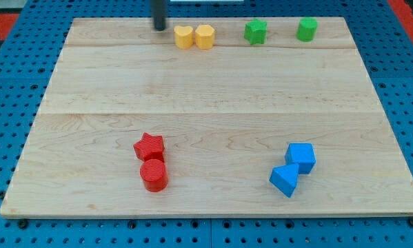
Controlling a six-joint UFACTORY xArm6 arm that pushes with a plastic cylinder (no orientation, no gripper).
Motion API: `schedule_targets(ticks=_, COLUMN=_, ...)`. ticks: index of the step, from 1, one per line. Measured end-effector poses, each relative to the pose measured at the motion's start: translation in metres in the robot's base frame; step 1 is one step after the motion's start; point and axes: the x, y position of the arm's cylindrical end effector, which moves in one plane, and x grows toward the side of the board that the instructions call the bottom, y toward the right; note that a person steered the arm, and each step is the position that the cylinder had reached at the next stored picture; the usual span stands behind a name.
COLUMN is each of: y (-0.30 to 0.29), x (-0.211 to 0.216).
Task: Arrange the yellow heart parallel to the yellow hexagon
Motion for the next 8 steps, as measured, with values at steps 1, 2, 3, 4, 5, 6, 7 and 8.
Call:
schedule_targets(ticks=1, y=0.009, x=0.059)
schedule_targets(ticks=2, y=0.067, x=0.072)
schedule_targets(ticks=3, y=0.097, x=0.043)
schedule_targets(ticks=4, y=0.085, x=0.024)
schedule_targets(ticks=5, y=0.091, x=0.042)
schedule_targets(ticks=6, y=0.125, x=0.058)
schedule_targets(ticks=7, y=0.141, x=0.045)
schedule_targets(ticks=8, y=0.14, x=0.034)
